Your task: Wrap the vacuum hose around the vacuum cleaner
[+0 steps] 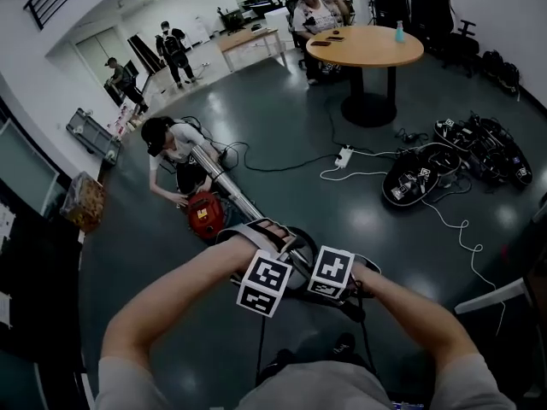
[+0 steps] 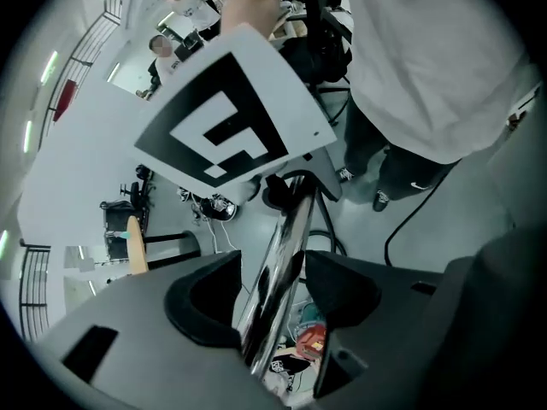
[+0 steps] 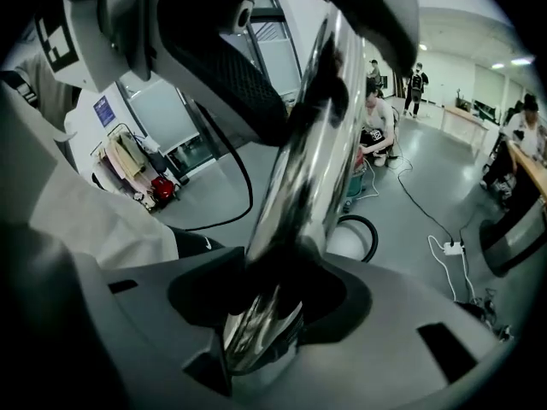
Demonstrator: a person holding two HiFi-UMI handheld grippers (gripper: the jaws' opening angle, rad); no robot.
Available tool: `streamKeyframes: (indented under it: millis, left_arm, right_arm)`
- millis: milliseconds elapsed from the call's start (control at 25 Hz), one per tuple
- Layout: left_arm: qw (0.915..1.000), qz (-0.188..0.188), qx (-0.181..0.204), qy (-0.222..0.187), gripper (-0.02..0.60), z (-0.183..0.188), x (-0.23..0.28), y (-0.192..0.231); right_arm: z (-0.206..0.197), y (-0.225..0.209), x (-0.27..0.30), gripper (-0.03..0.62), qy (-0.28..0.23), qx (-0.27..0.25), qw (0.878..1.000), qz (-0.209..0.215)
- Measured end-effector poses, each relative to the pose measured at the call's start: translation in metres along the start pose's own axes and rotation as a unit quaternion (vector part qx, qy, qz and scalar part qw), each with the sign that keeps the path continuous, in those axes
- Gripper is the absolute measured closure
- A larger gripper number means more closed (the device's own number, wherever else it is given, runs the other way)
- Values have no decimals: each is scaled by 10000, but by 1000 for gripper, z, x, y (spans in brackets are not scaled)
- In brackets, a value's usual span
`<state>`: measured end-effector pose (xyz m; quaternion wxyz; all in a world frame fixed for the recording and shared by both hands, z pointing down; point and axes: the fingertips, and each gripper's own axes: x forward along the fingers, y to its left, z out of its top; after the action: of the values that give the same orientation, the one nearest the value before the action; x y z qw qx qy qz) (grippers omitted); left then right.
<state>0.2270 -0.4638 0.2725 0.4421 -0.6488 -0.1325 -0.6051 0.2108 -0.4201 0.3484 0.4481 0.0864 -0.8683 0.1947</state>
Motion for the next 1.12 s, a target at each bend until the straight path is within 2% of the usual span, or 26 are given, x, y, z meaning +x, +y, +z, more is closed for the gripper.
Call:
streamKeyframes:
  millis: [80,200,440,680,880,1000,1120]
  left_arm:
    - [9997,-241,-24,59,350,-2,10,-8]
    - [9989,-407,-174,143,351,-6,21,-12]
    - [9976,-643,-250,49,354,-20,37,-12]
    - [9963,-734,-83,-447,376,-37,45,-16]
    - [9908,-1111,146,-764,397,-51,40,-26]
    - [9859,-1258,18,-1103,400,-64,42,-32]
    - [9834,-1262,-84,-1305,400,-80,51,-39]
  right_arm:
    - [-2,-1,1,402,59,-142,9999,47]
    - [-5,-5,3,402,168,-250,9995,56]
    - [-1,-13,11,402,342,-62,9993,99]
    - [8,-18,18,401,721,240,9969,184]
    - [16,-28,20,402,1332,-154,9909,-116]
    - [26,-37,21,406,1543,-342,9870,-287]
    - [37,-42,31,408,1595,-196,9867,-255]
